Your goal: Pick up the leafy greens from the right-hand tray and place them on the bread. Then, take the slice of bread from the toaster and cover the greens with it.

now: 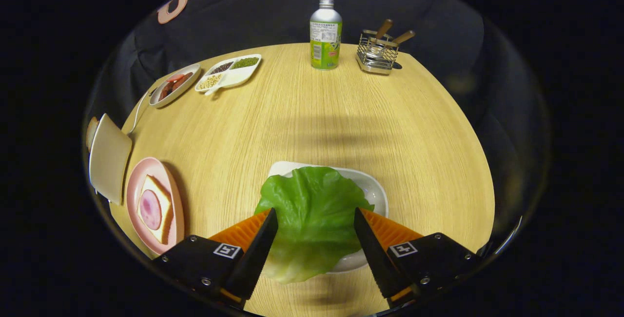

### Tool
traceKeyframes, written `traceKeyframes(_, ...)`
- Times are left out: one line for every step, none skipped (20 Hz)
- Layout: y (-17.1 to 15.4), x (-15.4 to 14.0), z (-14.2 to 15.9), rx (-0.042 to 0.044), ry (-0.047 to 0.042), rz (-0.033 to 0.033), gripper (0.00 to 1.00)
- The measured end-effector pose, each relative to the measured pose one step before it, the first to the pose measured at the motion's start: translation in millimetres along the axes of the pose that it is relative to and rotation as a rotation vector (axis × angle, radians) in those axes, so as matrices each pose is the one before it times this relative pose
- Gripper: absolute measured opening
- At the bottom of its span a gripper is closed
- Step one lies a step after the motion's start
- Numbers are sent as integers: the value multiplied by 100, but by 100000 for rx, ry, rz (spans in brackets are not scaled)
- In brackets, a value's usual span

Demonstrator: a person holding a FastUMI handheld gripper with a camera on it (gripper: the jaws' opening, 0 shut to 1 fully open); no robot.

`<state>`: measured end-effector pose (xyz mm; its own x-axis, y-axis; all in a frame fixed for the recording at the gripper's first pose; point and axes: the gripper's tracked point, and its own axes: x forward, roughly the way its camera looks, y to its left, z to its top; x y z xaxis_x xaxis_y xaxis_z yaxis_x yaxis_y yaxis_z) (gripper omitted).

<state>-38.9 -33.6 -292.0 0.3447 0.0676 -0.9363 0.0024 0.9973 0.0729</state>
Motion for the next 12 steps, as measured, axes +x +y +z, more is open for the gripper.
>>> traceKeyframes(-31, 341, -59, -189, 845, -955, 94)
traceKeyframes(87, 14, -141, -136, 788, -243, 93)
traceKeyframes(-36, -23, 338, 147, -878, -494, 91)
traceKeyframes(323, 115, -233, -92, 992, 704, 90)
traceKeyframes(116, -99, 308, -887, -1125, -120, 84)
traceKeyframes(165, 147, -74, -868, 370, 359, 77)
traceKeyframes(88, -174, 53, -671, -636, -72, 70)
traceKeyframes(-57, 86, -76, -241, 418, 50, 63)
traceKeyframes(-15, -104, 107, 197, -246, 131, 53)
traceKeyframes(72, 33, -129, 715, 108, 813, 48)
traceKeyframes(136, 47, 147, 594, -590, 1560, 33)
traceKeyframes(167, -105, 178, 952, -1609, 2493, 26)
